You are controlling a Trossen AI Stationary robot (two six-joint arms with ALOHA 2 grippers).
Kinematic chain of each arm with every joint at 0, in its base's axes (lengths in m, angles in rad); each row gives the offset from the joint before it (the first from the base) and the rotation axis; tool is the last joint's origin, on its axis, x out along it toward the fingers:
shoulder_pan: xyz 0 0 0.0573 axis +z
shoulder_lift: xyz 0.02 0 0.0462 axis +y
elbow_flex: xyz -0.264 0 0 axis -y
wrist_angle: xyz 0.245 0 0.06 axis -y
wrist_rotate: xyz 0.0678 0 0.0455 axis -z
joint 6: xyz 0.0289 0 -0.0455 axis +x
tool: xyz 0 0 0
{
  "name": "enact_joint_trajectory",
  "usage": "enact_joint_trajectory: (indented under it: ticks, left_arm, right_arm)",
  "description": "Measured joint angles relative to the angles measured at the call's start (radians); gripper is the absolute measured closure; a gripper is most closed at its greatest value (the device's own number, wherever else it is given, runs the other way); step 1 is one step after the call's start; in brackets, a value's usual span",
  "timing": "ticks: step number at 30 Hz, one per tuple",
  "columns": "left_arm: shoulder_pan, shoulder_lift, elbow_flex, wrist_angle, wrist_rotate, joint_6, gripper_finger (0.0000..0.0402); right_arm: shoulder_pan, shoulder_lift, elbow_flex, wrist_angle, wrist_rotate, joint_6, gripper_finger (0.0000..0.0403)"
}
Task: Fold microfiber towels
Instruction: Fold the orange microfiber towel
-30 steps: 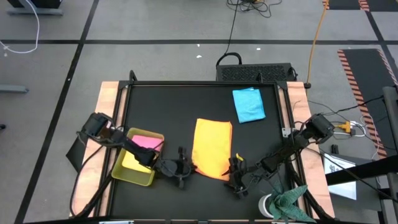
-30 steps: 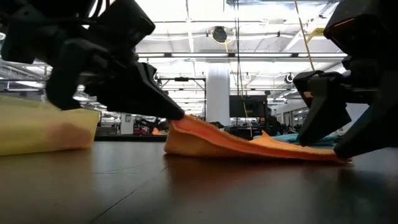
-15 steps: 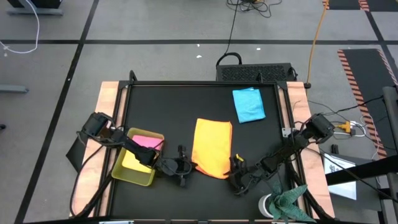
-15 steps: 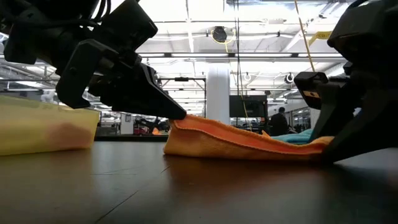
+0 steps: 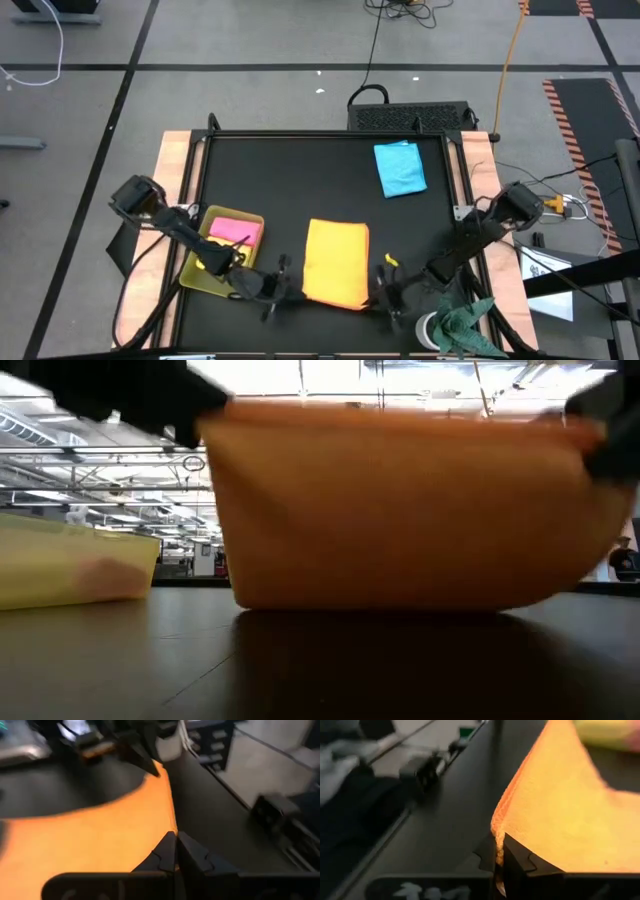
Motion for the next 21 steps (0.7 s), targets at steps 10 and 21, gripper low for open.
enact_joint_trajectory:
  ticks: [10,21]
  left_arm:
    - [0.074,-0.095,0.000,-0.211,-0.265,-0.006,0.0388]
    - [0.286,-0.067,-0.007,-0.290,-0.297,-0.029,0.0394]
  right_arm:
    - [-0.105,-0.207,0.001,-0.245,0.267,0.144,0.0400]
    - [-0.310,-0.213,-0.022,-0.497,0.293,0.356,0.0401]
